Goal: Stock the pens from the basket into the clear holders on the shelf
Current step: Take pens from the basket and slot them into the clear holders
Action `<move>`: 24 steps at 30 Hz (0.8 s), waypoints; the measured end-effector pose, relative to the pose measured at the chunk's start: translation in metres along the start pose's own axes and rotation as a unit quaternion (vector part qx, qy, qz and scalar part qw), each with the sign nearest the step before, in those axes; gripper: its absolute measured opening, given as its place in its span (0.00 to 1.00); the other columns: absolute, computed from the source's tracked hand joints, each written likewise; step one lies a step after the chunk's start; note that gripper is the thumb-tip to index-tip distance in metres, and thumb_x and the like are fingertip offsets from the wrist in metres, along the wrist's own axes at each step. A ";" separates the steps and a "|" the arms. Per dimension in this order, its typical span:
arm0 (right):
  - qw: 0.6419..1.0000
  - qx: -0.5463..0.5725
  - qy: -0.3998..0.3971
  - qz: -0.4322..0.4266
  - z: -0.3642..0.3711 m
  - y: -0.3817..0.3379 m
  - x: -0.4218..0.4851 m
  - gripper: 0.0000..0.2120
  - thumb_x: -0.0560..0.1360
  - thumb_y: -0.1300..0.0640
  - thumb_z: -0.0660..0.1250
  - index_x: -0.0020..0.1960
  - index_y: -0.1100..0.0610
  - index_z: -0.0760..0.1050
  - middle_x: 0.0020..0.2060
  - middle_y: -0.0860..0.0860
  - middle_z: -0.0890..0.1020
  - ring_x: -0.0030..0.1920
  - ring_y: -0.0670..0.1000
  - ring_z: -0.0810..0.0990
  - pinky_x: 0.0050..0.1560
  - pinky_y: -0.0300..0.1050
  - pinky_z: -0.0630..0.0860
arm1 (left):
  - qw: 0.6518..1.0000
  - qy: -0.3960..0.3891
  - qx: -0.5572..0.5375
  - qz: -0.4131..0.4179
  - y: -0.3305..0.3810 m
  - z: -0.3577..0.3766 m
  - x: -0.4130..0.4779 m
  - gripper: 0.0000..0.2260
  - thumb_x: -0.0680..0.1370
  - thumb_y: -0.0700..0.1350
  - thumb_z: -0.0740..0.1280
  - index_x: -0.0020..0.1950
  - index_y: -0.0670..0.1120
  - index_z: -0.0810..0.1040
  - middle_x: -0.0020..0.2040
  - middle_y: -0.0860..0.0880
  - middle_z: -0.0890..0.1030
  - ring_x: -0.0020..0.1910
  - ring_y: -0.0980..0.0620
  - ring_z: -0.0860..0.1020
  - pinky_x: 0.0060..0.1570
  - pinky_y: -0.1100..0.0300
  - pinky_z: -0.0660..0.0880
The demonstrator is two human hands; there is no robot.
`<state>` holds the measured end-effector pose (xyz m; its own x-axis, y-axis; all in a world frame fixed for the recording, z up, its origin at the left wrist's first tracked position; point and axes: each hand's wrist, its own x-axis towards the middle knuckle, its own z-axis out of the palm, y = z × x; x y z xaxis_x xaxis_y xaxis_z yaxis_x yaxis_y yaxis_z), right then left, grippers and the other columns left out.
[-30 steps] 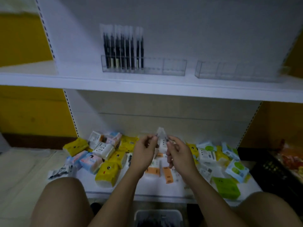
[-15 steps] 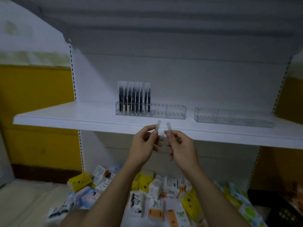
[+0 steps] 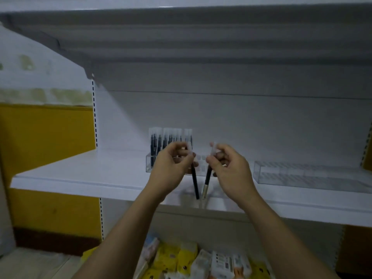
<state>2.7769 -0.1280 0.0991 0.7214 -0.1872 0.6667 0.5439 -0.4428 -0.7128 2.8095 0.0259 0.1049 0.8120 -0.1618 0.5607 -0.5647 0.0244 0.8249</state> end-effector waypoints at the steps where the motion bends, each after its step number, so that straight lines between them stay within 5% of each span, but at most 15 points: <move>1: 1.000 -0.002 0.005 -0.007 0.001 0.000 0.008 0.19 0.77 0.57 0.68 0.66 0.47 0.72 0.40 0.48 0.81 0.43 0.48 0.80 0.47 0.47 0.80 | 1.000 -0.001 0.016 0.018 0.002 -0.003 0.008 0.16 0.78 0.39 0.67 0.64 0.49 0.72 0.46 0.45 0.82 0.42 0.53 0.84 0.43 0.57 0.82; 6: 0.998 0.000 0.036 -0.057 0.006 0.000 0.053 0.19 0.75 0.58 0.70 0.62 0.44 0.71 0.39 0.49 0.81 0.41 0.48 0.81 0.47 0.51 0.81 | 0.994 0.019 0.075 0.081 0.011 -0.015 0.049 0.14 0.77 0.40 0.68 0.60 0.52 0.73 0.47 0.45 0.82 0.41 0.52 0.84 0.42 0.51 0.82; 12: 0.993 -0.010 0.065 -0.100 0.021 0.011 0.098 0.18 0.74 0.59 0.71 0.62 0.49 0.72 0.44 0.42 0.77 0.39 0.47 0.81 0.41 0.38 0.80 | 0.976 0.030 0.168 0.132 0.013 -0.021 0.096 0.12 0.77 0.42 0.68 0.57 0.56 0.73 0.47 0.53 0.83 0.44 0.58 0.82 0.39 0.67 0.79; 24: 0.992 -0.019 0.056 -0.107 0.040 0.042 0.132 0.18 0.74 0.59 0.72 0.61 0.48 0.73 0.43 0.41 0.77 0.38 0.40 0.79 0.39 0.29 0.75 | 0.962 0.044 0.224 0.147 -0.012 -0.015 0.131 0.12 0.76 0.41 0.70 0.55 0.55 0.75 0.46 0.55 0.80 0.43 0.62 0.79 0.39 0.73 0.76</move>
<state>2.9121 -0.1366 0.1490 0.5371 -0.1804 0.8240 0.6616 -0.5159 -0.5442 2.9251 0.0195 0.1698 0.6062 -0.1277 0.7850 -0.7623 -0.3748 0.5276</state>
